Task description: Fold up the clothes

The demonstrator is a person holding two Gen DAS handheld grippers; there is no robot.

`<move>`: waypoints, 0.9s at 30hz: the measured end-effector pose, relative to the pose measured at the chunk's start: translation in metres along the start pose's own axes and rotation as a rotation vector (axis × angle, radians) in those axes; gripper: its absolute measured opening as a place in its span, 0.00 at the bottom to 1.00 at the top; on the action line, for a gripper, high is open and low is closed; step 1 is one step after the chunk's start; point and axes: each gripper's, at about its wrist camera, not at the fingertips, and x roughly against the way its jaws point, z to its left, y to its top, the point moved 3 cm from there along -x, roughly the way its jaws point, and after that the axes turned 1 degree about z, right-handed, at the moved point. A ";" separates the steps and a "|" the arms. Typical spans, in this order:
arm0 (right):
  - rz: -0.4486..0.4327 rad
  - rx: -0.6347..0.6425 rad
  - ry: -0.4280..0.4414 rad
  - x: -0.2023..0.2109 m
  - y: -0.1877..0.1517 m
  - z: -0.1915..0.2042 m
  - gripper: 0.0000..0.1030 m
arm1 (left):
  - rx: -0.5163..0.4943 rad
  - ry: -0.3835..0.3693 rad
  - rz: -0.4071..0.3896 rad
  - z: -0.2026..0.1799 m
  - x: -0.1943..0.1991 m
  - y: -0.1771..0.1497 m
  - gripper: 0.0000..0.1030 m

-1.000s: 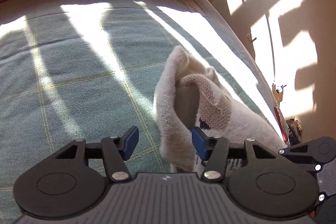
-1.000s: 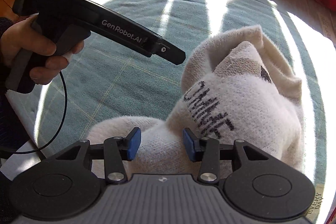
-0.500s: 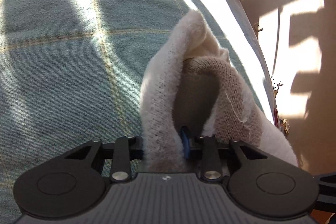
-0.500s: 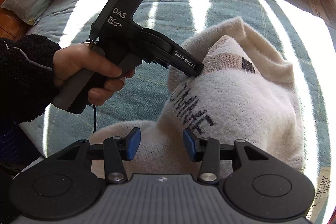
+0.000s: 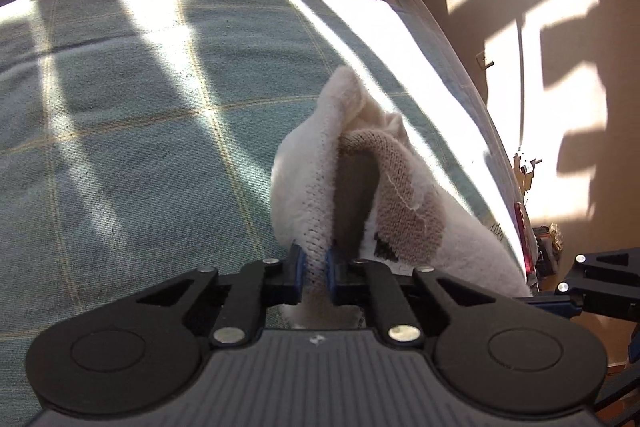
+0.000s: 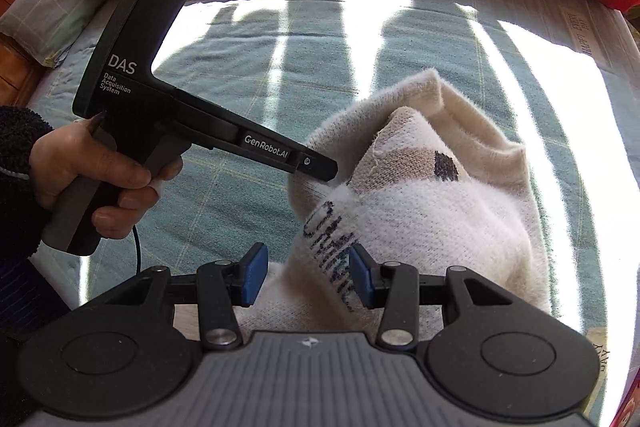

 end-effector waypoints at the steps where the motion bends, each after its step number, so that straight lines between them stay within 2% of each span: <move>1: -0.003 -0.002 -0.007 0.002 0.000 -0.001 0.48 | -0.004 -0.011 -0.003 0.002 0.002 -0.001 0.09; 5: -0.008 -0.026 -0.020 0.002 0.001 -0.003 0.48 | 0.004 0.008 0.018 0.010 0.000 0.005 0.10; 7: -0.006 -0.044 -0.032 0.000 0.003 -0.004 0.48 | -0.007 0.016 0.002 0.010 0.008 0.004 0.10; 10: -0.001 -0.053 -0.035 -0.005 0.011 0.002 0.48 | -0.038 0.031 -0.010 0.012 0.022 0.001 0.15; 13: 0.008 -0.031 -0.055 -0.017 0.026 0.016 0.48 | -0.098 0.119 -0.017 0.022 0.036 -0.010 0.29; 15: 0.015 -0.011 -0.080 -0.030 0.039 0.026 0.51 | -0.133 0.182 -0.026 0.032 0.044 -0.020 0.31; 19: 0.067 0.061 -0.180 -0.079 0.054 0.048 0.57 | -0.105 0.235 -0.030 0.060 0.058 -0.045 0.46; 21: 0.111 0.069 -0.249 -0.108 0.055 0.051 0.57 | -0.062 0.240 -0.026 0.074 0.064 -0.058 0.47; 24: 0.154 0.154 -0.370 -0.140 0.049 0.055 0.57 | -0.019 0.276 -0.023 0.092 0.072 -0.077 0.51; 26: 0.169 0.230 -0.443 -0.155 0.043 0.058 0.56 | -0.007 0.296 -0.026 0.099 0.076 -0.087 0.61; 27: 0.177 0.258 -0.457 -0.158 0.041 0.059 0.55 | -0.003 0.302 -0.029 0.103 0.078 -0.092 0.63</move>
